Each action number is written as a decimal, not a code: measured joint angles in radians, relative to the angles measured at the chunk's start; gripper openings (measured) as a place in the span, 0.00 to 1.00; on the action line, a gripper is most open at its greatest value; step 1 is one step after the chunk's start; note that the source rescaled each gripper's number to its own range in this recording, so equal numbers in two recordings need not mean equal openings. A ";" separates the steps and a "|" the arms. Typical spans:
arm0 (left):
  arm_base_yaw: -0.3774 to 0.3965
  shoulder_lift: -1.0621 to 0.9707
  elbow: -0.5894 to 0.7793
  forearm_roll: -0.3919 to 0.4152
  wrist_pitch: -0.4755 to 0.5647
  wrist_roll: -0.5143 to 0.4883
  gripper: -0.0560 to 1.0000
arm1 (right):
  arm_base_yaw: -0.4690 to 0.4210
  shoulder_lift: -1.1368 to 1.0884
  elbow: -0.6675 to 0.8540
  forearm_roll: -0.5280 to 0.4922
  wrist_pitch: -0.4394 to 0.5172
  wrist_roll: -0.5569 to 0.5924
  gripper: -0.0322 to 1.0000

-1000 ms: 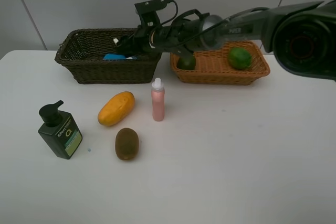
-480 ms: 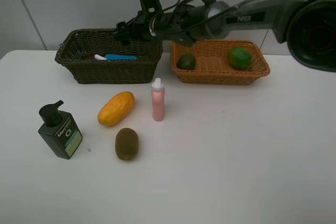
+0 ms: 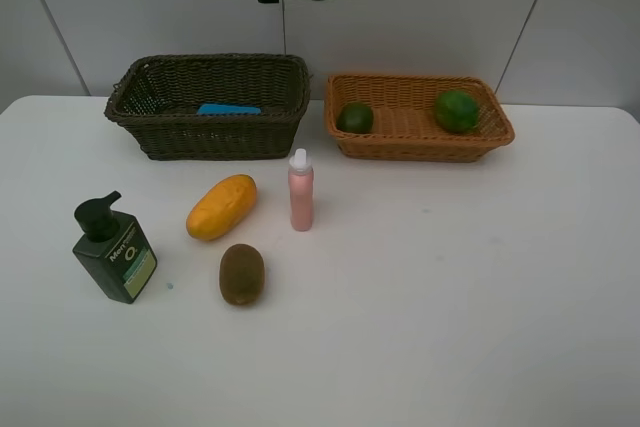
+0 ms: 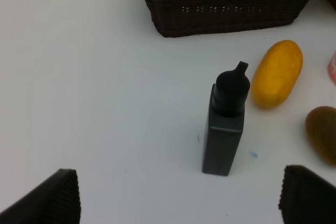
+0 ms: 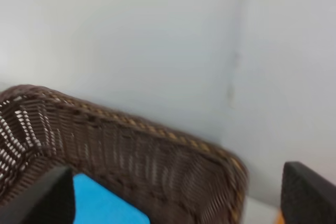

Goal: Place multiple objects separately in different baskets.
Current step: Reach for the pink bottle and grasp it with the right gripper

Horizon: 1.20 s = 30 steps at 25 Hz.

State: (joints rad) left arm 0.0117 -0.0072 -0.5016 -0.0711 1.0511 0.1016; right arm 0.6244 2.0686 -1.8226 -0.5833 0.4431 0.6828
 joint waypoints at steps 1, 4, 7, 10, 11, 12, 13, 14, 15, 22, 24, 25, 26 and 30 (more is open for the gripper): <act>0.000 0.000 0.000 0.000 0.000 0.000 1.00 | 0.000 -0.020 0.000 0.043 0.057 -0.009 0.94; 0.000 0.000 0.000 0.000 0.000 0.000 1.00 | 0.000 -0.067 0.000 0.141 0.209 -0.020 0.94; 0.000 0.000 0.000 0.000 0.000 0.000 1.00 | 0.000 -0.104 0.000 0.216 0.359 -0.023 0.93; 0.000 0.000 0.000 0.000 0.000 0.000 1.00 | 0.000 -0.130 0.000 0.296 0.505 -0.024 0.91; 0.000 0.000 0.000 0.000 0.000 0.000 1.00 | 0.000 -0.133 0.000 0.323 0.556 -0.025 0.90; 0.000 0.000 0.000 0.000 0.000 0.000 1.00 | 0.000 -0.135 0.000 0.350 0.602 -0.025 0.89; 0.000 0.000 0.000 0.000 0.000 0.000 1.00 | 0.000 -0.135 0.000 0.373 0.647 -0.026 0.88; 0.000 0.000 0.000 0.000 0.000 0.000 1.00 | 0.000 -0.135 0.000 0.401 0.681 -0.026 0.87; 0.000 0.000 0.000 0.000 0.000 0.000 1.00 | 0.003 -0.135 0.000 0.422 0.719 -0.026 0.87; 0.000 0.000 0.000 0.000 0.000 0.000 1.00 | 0.073 -0.134 0.000 0.452 0.775 -0.023 0.85; 0.000 0.000 0.000 0.000 0.000 0.000 1.00 | 0.094 -0.123 0.000 0.454 0.776 -0.012 0.85; 0.000 0.000 0.000 0.000 0.000 0.000 1.00 | 0.103 -0.112 0.000 0.456 0.777 -0.008 0.85; 0.000 0.000 0.000 0.000 0.000 0.000 1.00 | 0.108 -0.098 0.000 0.459 0.777 -0.007 0.85; 0.000 0.000 0.000 0.001 0.000 0.000 1.00 | 0.123 -0.031 0.000 0.493 0.776 -0.001 0.85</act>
State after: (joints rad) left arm 0.0117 -0.0072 -0.5016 -0.0703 1.0511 0.1016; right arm 0.7473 2.0373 -1.8226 -0.0907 1.2192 0.6822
